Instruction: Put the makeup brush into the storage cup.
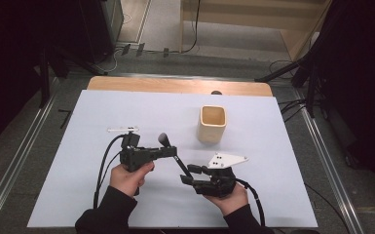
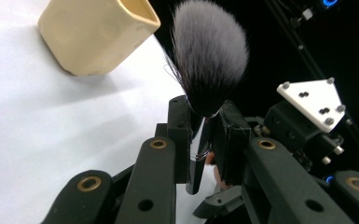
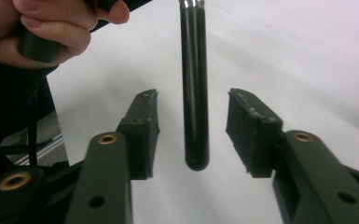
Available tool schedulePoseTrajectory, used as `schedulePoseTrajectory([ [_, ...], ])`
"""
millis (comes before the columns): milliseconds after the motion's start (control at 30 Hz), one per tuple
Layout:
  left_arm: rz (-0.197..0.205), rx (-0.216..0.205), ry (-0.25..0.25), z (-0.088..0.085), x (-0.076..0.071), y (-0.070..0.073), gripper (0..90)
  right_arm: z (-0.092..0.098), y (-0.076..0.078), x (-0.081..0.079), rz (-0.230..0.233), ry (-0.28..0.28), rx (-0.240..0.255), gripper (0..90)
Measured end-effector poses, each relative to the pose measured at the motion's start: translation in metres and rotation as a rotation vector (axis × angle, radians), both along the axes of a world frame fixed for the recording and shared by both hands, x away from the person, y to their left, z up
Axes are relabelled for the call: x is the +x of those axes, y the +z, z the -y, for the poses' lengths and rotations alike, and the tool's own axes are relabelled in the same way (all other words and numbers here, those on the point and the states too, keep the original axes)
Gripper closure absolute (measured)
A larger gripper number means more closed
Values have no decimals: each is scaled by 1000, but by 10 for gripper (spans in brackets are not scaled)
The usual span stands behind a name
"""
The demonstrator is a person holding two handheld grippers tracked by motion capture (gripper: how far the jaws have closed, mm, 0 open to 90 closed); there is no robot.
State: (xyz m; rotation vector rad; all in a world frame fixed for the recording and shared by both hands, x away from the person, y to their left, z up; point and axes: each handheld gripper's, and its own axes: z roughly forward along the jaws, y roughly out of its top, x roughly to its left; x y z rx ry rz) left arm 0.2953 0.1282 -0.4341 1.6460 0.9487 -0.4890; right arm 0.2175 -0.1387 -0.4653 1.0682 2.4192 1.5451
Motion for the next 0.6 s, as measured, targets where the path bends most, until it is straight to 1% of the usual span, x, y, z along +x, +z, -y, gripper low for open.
schedulePoseTrajectory([
  [67,8,15,-6,0,0,2,789,1,0,0,7,5,7,485],
  [133,14,24,-14,0,0,3,789,1,0,2,-1,36,20,435],
  [167,15,26,-14,0,0,3,788,1,-1,3,-3,58,18,420],
  [233,11,35,-23,-1,1,3,788,-1,-2,3,-4,85,21,367],
  [367,16,58,-47,-1,2,4,788,-4,-4,4,-18,114,29,331],
  [467,33,83,-63,0,1,6,788,-6,-5,4,-30,131,43,280],
  [500,37,90,-66,1,1,6,788,-6,-5,5,-41,135,50,274],
  [600,55,120,-100,4,0,8,788,-8,-5,5,-47,133,53,274],
])
